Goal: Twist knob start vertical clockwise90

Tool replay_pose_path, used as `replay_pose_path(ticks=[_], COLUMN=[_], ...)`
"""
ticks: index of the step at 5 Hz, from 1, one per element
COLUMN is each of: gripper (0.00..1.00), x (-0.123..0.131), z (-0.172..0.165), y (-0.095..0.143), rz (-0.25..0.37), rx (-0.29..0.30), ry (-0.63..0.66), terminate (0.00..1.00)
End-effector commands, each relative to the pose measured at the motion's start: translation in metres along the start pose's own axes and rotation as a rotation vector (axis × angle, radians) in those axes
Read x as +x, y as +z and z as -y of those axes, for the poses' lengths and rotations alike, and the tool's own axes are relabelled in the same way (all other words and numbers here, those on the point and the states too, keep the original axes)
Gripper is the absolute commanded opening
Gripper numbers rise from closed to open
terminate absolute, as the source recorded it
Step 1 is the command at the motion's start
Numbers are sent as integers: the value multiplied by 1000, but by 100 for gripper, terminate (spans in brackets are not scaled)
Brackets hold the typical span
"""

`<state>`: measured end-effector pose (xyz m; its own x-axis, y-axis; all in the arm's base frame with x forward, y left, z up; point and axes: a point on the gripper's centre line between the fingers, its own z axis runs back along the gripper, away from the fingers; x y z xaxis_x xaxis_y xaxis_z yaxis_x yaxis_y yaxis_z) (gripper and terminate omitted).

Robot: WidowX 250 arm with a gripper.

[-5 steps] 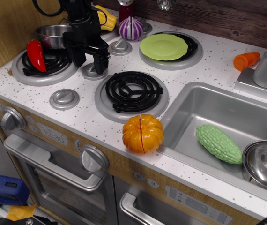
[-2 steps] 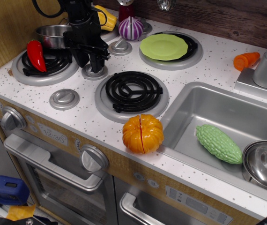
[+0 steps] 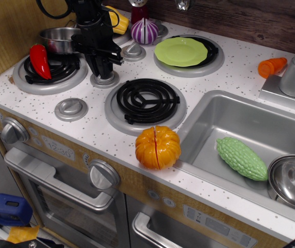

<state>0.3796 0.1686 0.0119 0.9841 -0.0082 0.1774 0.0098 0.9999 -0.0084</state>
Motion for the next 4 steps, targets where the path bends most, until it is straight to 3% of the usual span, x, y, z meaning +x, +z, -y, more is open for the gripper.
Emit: replay_pose_path(ticks=[1,3,4], gripper=[0,0,0], x=[8,-12,-24], z=[-7,-12,-16], y=[7,0,-4], rz=[41,-8,11], rx=[30,30,-24], ry=[-90,-475,-664], terminate=[0,0,0])
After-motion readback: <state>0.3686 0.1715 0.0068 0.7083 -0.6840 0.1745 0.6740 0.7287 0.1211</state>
